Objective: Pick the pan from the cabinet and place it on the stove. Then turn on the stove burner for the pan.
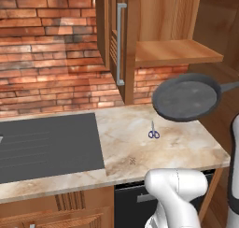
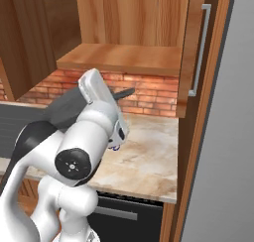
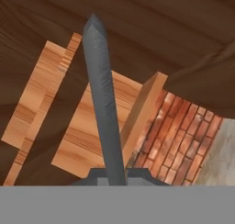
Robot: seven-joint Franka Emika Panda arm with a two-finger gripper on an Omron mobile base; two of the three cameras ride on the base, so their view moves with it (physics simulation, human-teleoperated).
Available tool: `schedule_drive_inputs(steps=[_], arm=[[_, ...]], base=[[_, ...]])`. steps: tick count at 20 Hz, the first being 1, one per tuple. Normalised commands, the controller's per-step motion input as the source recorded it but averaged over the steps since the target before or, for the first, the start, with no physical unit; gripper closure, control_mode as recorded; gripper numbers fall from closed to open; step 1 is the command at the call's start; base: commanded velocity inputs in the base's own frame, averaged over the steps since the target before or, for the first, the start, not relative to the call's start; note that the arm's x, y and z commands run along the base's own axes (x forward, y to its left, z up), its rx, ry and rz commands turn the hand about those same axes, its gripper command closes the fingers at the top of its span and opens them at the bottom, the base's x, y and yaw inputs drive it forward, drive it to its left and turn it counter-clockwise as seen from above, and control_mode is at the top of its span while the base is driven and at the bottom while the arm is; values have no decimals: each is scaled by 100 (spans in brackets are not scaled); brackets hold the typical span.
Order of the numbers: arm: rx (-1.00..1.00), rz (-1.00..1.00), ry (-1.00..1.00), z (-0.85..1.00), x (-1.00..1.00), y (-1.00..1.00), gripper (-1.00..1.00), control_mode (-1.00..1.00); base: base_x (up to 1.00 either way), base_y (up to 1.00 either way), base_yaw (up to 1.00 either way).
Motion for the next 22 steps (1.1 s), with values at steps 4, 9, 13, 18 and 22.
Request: schedule_drive_inputs(steps=[4, 9, 13, 18, 22], arm=[[0, 0, 0, 0, 0, 0, 100, 100], [0, 0, 0, 0, 0, 0, 100, 100], [0, 0, 0, 0, 0, 0, 100, 100], [0, 0, 0, 0, 0, 0, 100, 100], [0, 0, 0, 0, 0, 0, 100, 100]], base=[[-59, 4, 0], [-60, 22, 0], [-58, 42, 1], [-37, 72, 10], [-32, 86, 19]])
